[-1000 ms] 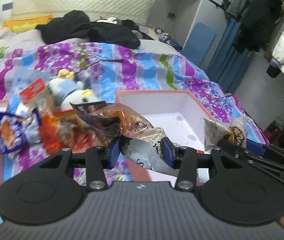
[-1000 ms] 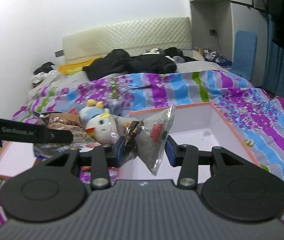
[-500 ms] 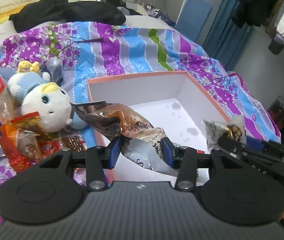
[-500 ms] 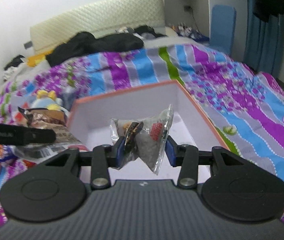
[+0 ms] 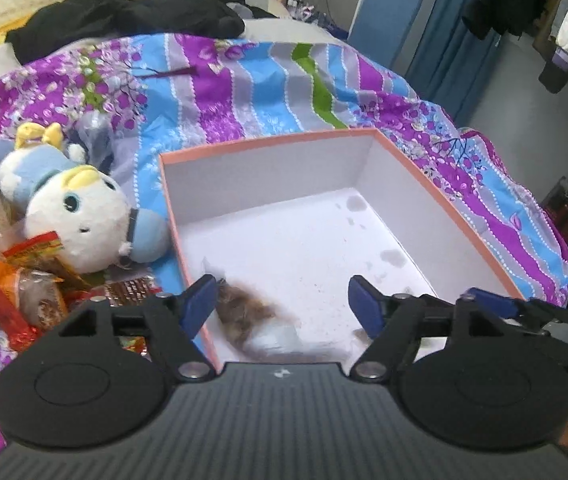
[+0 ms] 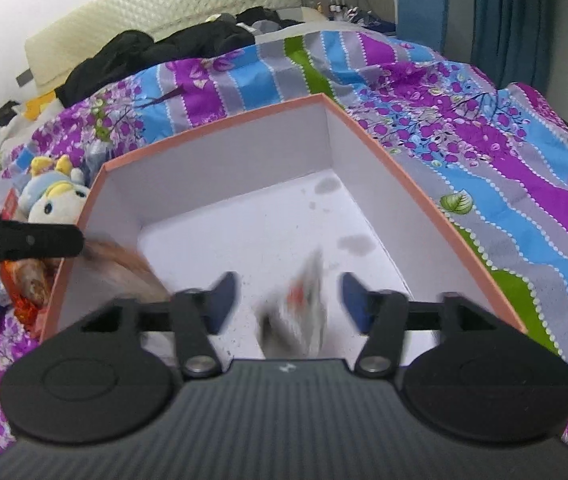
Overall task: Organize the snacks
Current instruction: 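Open both grippers over the deep box, dropping the packets inside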
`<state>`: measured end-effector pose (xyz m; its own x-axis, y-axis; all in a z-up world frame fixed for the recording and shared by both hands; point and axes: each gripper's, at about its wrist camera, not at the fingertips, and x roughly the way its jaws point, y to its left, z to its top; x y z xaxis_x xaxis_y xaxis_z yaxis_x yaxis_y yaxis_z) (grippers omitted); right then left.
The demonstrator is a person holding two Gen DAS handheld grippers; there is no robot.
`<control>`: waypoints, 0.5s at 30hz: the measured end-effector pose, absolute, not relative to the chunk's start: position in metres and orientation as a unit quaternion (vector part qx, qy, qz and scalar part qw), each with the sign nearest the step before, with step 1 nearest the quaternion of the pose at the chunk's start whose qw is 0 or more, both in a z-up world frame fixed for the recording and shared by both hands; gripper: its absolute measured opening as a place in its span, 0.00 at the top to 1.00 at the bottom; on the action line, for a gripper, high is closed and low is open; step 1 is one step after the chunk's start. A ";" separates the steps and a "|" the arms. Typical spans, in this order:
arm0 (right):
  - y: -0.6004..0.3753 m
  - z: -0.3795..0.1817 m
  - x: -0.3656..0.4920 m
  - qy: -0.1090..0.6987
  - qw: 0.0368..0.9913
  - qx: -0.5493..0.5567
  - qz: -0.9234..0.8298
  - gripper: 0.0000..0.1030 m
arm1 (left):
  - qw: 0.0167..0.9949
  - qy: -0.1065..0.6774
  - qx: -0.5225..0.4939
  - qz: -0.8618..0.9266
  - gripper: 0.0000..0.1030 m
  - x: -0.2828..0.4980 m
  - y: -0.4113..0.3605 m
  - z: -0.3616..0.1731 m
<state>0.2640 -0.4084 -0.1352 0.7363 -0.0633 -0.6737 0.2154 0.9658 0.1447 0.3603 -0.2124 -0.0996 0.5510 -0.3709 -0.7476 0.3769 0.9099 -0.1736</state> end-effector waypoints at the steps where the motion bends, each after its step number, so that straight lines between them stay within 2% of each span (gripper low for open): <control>1: -0.407 -0.132 0.262 0.352 0.927 0.108 -0.074 0.25 | 0.881 0.422 0.003 -0.212 0.25 0.358 -0.210 -0.096; 15: -0.362 -0.061 0.200 0.285 0.951 0.112 -0.042 0.25 | 0.911 0.361 -0.025 -0.198 0.25 0.271 -0.149 -0.018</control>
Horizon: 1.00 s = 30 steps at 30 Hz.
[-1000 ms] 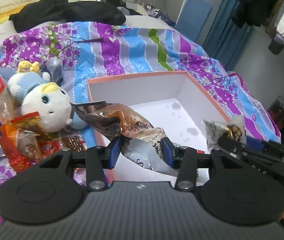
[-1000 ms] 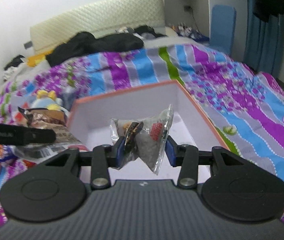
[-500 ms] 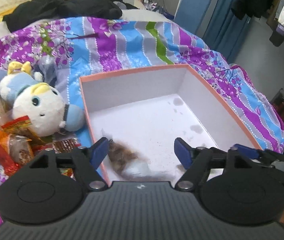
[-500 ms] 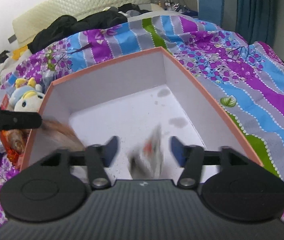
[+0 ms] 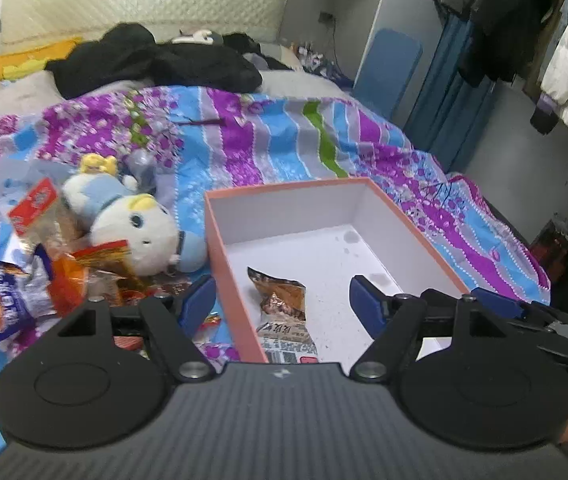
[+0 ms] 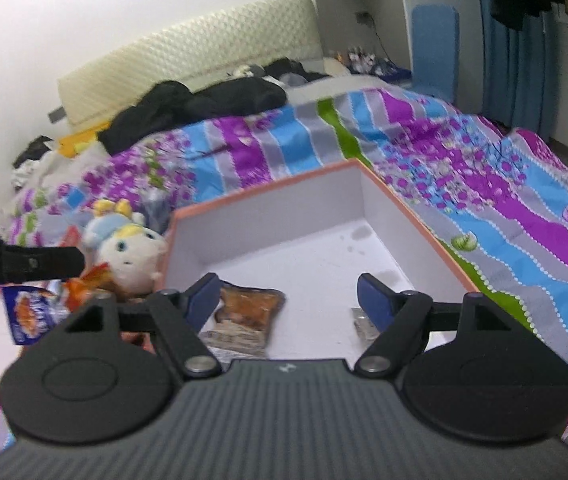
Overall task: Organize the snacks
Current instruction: 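Open both grippers over the deep box, dropping the packets inside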
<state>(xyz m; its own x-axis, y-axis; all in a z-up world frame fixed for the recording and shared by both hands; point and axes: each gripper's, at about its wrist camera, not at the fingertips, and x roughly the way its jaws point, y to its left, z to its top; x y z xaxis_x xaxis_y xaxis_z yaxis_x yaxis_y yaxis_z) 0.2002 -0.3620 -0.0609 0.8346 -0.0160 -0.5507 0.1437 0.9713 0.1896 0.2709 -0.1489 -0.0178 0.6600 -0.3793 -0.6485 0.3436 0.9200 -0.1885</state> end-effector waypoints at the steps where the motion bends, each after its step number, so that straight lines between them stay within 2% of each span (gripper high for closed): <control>1: -0.357 -0.056 0.195 0.280 0.953 0.112 -0.039 0.25 | 0.913 0.356 -0.024 -0.197 0.25 0.263 -0.144 -0.012; 17: -0.289 -0.008 0.121 0.221 0.971 0.093 0.004 0.25 | 0.936 0.299 -0.057 -0.177 0.25 0.155 -0.055 0.043; 30: -0.245 -0.020 0.078 0.220 0.970 0.094 0.043 0.25 | 0.939 0.307 -0.072 -0.134 0.25 0.091 0.002 0.021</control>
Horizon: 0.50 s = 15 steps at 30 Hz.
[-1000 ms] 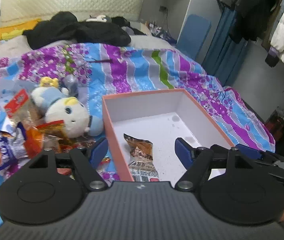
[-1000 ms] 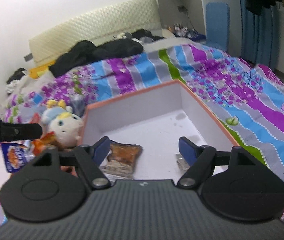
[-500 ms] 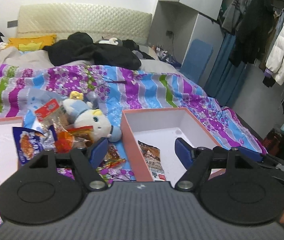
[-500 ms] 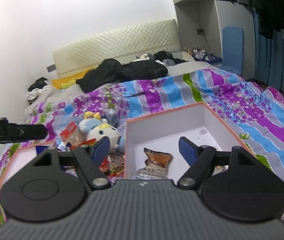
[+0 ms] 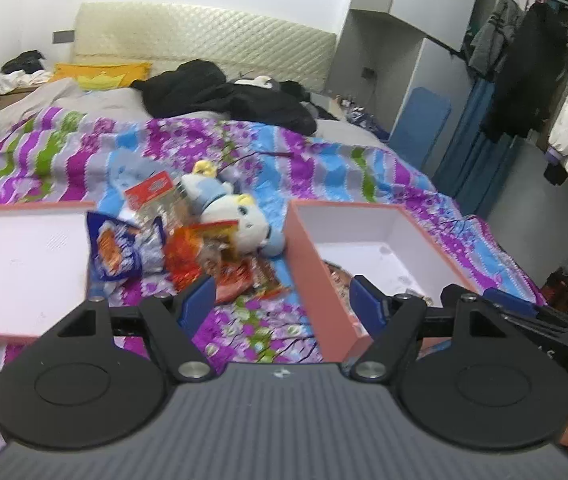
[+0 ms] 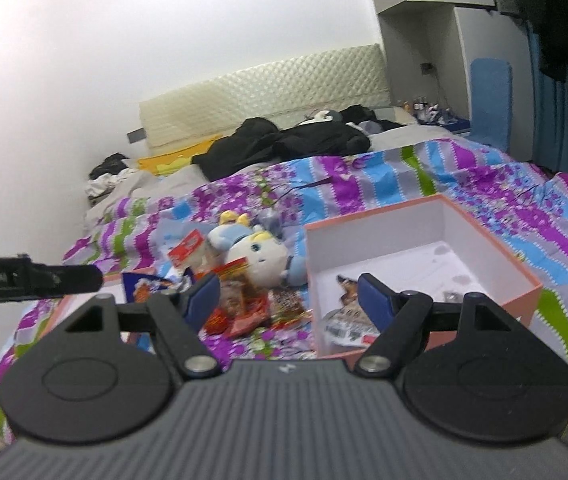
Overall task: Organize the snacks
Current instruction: 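Open both grippers over the deep box, dropping the packets inside, then move both grippers back to the snack pile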
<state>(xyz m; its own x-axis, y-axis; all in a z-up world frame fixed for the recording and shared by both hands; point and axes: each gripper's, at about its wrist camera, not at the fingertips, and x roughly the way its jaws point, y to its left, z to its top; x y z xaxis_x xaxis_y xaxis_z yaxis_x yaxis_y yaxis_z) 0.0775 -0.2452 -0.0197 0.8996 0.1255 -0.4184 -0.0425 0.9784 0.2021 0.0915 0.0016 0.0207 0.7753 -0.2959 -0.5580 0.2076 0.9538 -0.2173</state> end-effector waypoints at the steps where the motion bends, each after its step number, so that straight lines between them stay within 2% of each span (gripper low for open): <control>1: -0.242 -0.022 0.075 0.221 0.970 0.093 0.046 0.25 | 0.939 0.310 -0.072 -0.129 0.25 0.086 0.005 0.017; 15: -0.220 -0.067 0.056 0.262 0.958 0.082 0.084 0.25 | 0.931 0.346 -0.074 -0.093 0.24 0.066 0.023 -0.030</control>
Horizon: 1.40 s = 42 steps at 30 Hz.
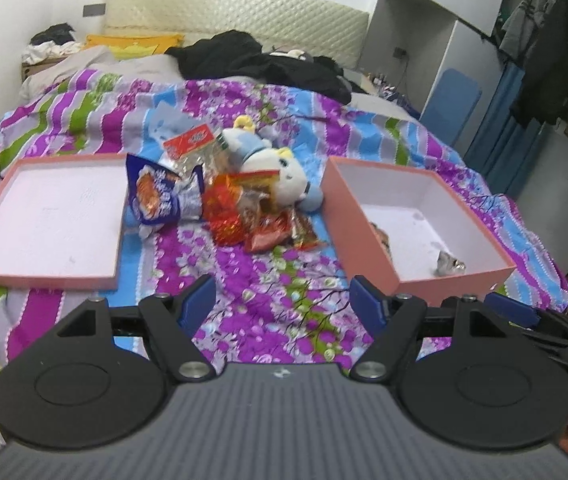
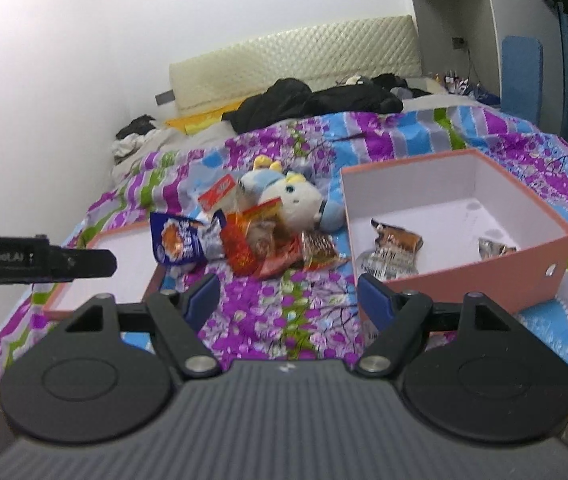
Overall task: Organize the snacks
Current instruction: 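Move both grippers back to the snack pile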
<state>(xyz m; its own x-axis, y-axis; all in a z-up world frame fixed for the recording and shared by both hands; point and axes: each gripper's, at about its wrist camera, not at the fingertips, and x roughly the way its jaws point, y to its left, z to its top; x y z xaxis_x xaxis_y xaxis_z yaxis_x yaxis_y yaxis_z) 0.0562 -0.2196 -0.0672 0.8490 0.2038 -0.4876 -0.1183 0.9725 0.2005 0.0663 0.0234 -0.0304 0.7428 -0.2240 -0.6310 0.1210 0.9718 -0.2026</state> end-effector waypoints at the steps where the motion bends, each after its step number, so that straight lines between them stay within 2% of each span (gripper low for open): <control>1: -0.219 -0.070 0.055 0.265 0.957 0.083 0.086 0.25 | 0.930 0.348 -0.075 -0.090 0.24 0.065 0.024 -0.033; 12: -0.198 -0.096 0.056 0.300 0.945 0.064 0.115 0.26 | 0.920 0.373 -0.108 -0.050 0.23 0.061 0.047 -0.068; 19: -0.174 -0.104 0.087 0.313 0.940 0.032 0.130 0.26 | 0.915 0.379 -0.135 -0.014 0.21 0.088 0.084 -0.087; 32: -0.136 -0.144 0.199 0.353 0.927 0.049 0.115 0.26 | 0.911 0.390 -0.133 0.015 0.21 0.220 0.149 -0.131; 42: -0.117 -0.188 0.290 0.377 0.919 0.070 0.094 0.26 | 0.916 0.391 -0.091 -0.008 0.21 0.322 0.161 -0.166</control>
<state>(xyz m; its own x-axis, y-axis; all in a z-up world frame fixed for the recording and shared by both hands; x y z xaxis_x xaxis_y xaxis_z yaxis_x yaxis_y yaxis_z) 0.2900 -0.1173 -0.1879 0.6974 0.2250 -0.6804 -0.1196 0.9727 0.1991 0.3216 0.1612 -0.1661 0.6941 -0.0863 -0.7147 -0.0557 0.9834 -0.1728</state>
